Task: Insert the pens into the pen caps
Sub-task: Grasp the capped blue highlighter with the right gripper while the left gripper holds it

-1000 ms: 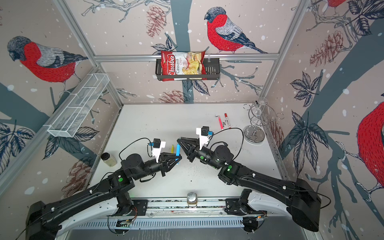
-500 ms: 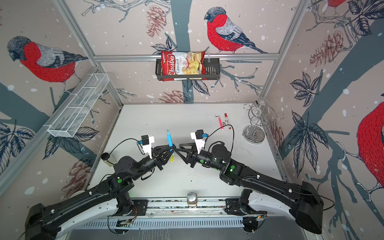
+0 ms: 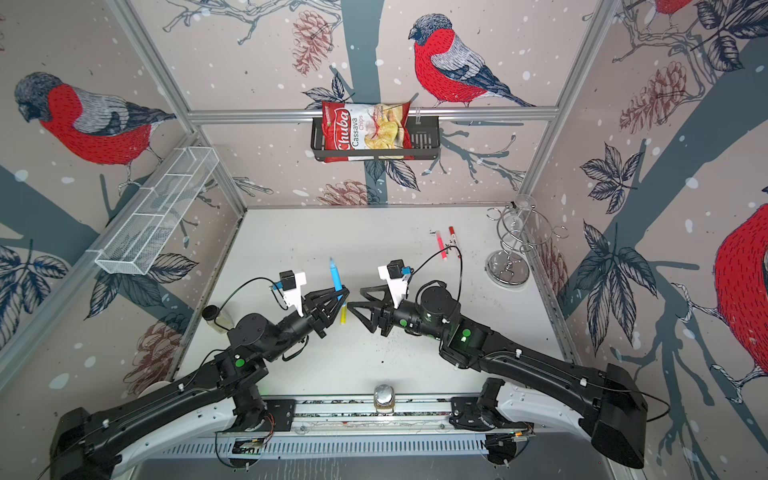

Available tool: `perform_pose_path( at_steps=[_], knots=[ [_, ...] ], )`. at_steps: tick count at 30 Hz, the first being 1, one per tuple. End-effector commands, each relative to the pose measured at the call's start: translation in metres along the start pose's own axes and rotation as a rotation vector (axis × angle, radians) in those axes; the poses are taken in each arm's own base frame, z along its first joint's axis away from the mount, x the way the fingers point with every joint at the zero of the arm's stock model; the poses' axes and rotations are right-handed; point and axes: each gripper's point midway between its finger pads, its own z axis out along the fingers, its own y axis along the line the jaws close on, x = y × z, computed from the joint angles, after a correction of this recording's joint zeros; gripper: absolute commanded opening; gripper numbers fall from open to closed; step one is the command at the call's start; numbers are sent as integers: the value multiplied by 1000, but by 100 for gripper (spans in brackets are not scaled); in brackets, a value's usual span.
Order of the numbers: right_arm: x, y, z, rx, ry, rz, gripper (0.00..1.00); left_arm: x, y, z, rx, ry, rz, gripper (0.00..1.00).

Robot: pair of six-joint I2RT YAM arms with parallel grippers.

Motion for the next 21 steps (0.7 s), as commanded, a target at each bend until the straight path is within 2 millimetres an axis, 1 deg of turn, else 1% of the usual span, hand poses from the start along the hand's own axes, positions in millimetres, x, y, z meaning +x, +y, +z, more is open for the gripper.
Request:
perform_pose_path(
  at_steps=[1, 5, 12, 21],
  knots=[
    [-2, 2, 2, -6, 7, -17, 65, -6, -3, 2, 13, -20, 8, 0],
    [-1, 2, 6, 1, 31, -18, 65, -2, -2, 4, 10, -7, 6, 0],
    [8, -8, 17, 41, 90, -5, 64, 1, -1, 6, 12, 0, 4, 0],
    [9, -9, 22, 39, 99, -6, 59, 4, 2, 3, 1, 6, 6, 0]
  ],
)
